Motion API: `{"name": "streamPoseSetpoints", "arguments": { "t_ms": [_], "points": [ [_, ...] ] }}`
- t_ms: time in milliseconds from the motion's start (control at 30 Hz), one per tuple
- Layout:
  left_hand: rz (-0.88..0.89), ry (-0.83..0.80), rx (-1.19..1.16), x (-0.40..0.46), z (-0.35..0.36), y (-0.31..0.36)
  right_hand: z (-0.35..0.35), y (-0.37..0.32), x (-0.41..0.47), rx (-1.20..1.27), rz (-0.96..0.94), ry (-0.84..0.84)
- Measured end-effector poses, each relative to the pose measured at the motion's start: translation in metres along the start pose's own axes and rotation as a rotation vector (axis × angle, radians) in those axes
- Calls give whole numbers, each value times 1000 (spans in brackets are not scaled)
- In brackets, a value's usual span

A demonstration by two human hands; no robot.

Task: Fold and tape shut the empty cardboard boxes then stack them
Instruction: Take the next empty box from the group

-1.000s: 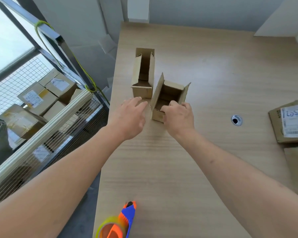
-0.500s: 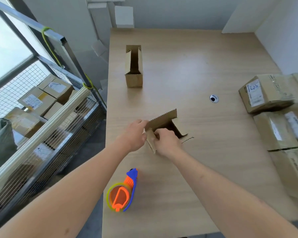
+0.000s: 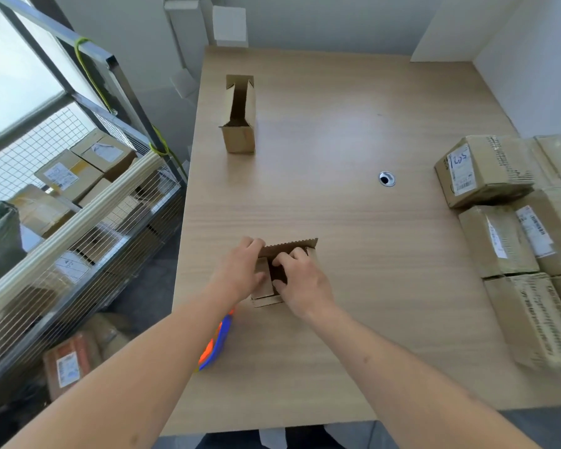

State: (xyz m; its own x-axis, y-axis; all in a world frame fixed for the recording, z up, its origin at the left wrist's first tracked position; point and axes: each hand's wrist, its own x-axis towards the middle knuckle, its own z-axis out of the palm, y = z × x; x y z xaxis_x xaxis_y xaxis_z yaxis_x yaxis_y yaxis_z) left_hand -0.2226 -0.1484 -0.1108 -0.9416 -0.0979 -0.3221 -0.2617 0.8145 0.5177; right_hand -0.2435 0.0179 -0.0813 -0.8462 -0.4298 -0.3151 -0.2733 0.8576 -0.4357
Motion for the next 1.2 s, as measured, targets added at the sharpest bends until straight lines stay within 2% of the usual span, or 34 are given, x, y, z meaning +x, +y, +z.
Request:
{"name": "streamPoseSetpoints", "arguments": {
  "t_ms": [100,200,367,567,633,733,867,933,1000,1067,1133,1200],
  "points": [
    [-24,57,-38,-1,10,8,0,23,-8,63,-87,162],
    [-50,105,-73,-4,18,14,2,47,-12,3,-71,281],
    [-92,139,-111,-9,25,14,6,74,-11,-73,-141,128],
    [-65,74,-116,-16,28,21,-3,86,-17,-46,-242,-52],
    [-101,40,-125,-18,28,25,-8,88,-13,-21,-245,-13],
    [-97,-77,-143,-24,27,25,-18,83,-10,41,-132,61],
    [-18,-182,-1,-34,32,25,-15,74,-10,-148,-98,186],
    [-19,-170,67,-38,39,23,-7,69,-9,-239,-110,258],
    [-28,-133,94,-42,46,20,2,66,-8,-274,-175,261],
    [-50,-116,110,-46,49,17,12,66,-8,-232,-240,194],
    [-99,-83,68,-54,51,13,17,66,-11,-116,-203,100],
    [-143,20,-18,-64,55,5,20,66,-14,-63,-156,85]
  ]
}}
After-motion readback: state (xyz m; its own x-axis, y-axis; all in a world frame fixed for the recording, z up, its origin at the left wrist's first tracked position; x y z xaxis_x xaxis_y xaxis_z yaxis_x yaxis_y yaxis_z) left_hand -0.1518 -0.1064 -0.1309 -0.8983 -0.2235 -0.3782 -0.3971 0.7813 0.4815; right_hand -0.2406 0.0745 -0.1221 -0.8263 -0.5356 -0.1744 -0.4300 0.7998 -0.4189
